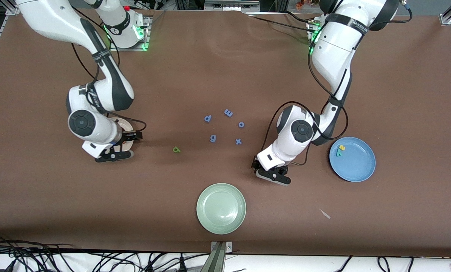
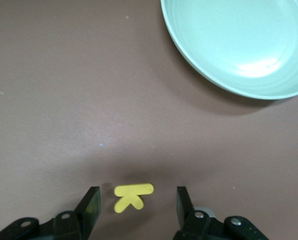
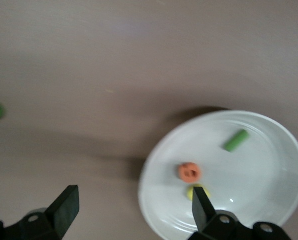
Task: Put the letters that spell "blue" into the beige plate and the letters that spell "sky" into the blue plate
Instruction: 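Grasp the yellow k with the left gripper while the right gripper drops u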
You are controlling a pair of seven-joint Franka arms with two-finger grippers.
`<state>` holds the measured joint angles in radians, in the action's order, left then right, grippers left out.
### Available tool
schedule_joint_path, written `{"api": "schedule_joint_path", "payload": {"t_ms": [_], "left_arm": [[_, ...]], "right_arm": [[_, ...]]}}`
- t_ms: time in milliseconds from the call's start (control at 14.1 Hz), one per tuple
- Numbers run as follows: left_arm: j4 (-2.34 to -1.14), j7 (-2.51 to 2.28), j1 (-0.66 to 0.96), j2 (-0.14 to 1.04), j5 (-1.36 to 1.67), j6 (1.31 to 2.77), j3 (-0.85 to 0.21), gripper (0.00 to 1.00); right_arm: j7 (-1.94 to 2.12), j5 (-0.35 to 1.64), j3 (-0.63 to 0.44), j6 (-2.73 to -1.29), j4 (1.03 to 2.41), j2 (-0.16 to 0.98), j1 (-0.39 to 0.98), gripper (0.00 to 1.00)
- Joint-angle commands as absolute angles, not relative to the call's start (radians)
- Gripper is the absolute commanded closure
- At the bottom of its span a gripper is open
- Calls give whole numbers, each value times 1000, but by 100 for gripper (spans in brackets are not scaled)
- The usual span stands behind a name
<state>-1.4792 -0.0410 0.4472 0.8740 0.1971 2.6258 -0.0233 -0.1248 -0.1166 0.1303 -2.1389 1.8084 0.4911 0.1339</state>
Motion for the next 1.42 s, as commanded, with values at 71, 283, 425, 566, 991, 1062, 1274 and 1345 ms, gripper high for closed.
{"api": "schedule_joint_path", "payload": {"t_ms": [71, 283, 425, 566, 991, 1062, 1274, 1345], "left_arm": [[-1463, -51, 466, 888, 218, 2632, -2, 29], [-1466, -49, 468, 890, 216, 2634, -2, 29], [-1471, -49, 466, 891, 216, 2643, -2, 29], [-1473, -49, 466, 897, 216, 2652, -2, 29], [-1476, -35, 468, 899, 215, 2654, -2, 60], [-1477, -34, 468, 899, 215, 2654, -2, 68], [-1477, -32, 466, 897, 213, 2654, 0, 77], [-1477, -32, 466, 894, 213, 2652, 8, 77]], "right_arm": [[-132, -98, 152, -2120, 1726, 552, 189, 0], [-132, -101, 170, -2137, 1681, 600, 241, 0], [-133, -101, 170, -2189, 1657, 635, 282, 0], [-132, -101, 170, -2245, 1654, 664, 304, 0], [-62, -110, 170, -2347, 1655, 713, 307, 0], [-40, -110, 170, -2361, 1654, 722, 307, 0], [-17, -110, 170, -2382, 1654, 739, 307, 1], [-17, -112, 170, -2382, 1657, 741, 307, 4]]}}
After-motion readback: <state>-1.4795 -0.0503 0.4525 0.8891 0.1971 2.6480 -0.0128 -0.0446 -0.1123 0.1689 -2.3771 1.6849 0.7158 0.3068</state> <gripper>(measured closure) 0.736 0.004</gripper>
